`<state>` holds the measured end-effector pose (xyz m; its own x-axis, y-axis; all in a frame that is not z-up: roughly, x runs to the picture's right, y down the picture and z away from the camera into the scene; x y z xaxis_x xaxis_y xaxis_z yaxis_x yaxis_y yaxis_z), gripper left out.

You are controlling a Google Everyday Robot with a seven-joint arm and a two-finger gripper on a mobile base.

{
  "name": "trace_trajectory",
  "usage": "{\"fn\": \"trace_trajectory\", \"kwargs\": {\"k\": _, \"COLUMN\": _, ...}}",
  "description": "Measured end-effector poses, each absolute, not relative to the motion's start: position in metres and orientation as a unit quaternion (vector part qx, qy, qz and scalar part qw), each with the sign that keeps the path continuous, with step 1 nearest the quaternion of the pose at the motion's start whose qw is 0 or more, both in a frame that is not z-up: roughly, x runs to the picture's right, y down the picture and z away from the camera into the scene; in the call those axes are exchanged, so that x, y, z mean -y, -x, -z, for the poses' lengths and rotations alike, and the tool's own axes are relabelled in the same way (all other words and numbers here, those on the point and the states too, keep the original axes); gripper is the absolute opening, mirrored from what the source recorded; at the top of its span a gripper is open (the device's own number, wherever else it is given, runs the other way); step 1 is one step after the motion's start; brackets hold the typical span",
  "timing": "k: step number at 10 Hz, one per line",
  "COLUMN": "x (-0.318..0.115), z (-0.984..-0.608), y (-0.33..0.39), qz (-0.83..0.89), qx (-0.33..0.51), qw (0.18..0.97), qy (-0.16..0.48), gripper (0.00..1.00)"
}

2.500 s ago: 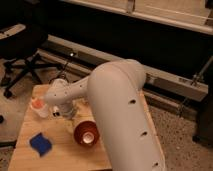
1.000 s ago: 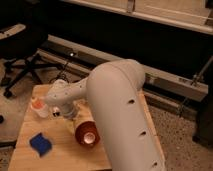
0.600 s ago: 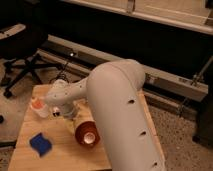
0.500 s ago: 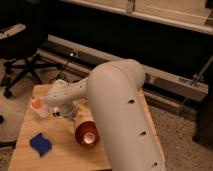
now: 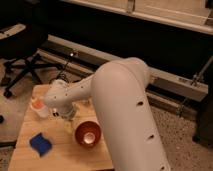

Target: Wipe the white sponge on the table

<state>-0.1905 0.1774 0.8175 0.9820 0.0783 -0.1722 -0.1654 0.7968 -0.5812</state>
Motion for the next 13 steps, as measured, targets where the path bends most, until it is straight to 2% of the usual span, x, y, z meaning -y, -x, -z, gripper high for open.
{"fn": "trace_trajectory", "kwargs": {"k": 7, "x": -0.204, "z": -0.804, "y": 0.267, "qz": -0.075, "qx": -0.057, "qw": 0.948, "qy": 0.304, "gripper": 0.8}}
{"fn": "trace_trajectory", "kwargs": {"k": 13, "x": -0.237, "z": -0.774, "y": 0.313, "qz": -0.14, "qx": -0.086, "qw": 0.949, "qy": 0.27, "gripper": 0.8}}
